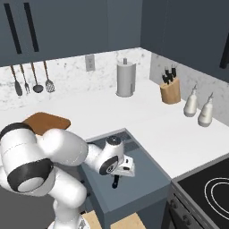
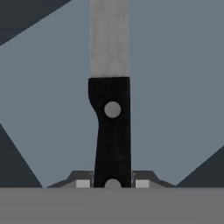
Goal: Pick up the knife from the drawer and place it on the cutting board. Then place the meat from the plate to the cutting board.
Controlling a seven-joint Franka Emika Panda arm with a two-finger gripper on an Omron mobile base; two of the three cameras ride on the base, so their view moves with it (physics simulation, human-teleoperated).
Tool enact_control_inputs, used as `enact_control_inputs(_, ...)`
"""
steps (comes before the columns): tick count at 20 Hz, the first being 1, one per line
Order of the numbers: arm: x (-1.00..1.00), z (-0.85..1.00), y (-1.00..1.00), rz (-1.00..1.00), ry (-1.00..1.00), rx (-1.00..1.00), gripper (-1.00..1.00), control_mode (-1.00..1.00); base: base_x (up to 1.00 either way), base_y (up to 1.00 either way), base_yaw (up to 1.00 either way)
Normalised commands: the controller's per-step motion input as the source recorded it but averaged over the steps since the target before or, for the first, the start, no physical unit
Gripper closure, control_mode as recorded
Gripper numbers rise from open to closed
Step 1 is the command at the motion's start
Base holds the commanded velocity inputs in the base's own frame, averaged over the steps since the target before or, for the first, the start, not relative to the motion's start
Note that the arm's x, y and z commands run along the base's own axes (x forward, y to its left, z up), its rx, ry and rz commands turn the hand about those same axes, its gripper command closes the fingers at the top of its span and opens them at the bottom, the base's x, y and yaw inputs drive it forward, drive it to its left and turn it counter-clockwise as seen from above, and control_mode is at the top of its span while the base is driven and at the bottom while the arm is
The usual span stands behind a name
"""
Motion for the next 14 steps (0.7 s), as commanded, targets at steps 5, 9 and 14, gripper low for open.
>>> enact_control_inputs(5,0.08,1.00,-0.21,0.06,0.20,0.00,1.00,-1.00,0.00,0.00,0.00)
enact_control_inputs(9,0.00,1.00,0.00,0.13,0.25,0.00,1.00,-1.00,0.00,0.00,0.00)
enact_control_inputs(14,0.00,1.00,0.44,0.18,0.17,0.03,1.00,-1.00,0.00,0.00,0.00)
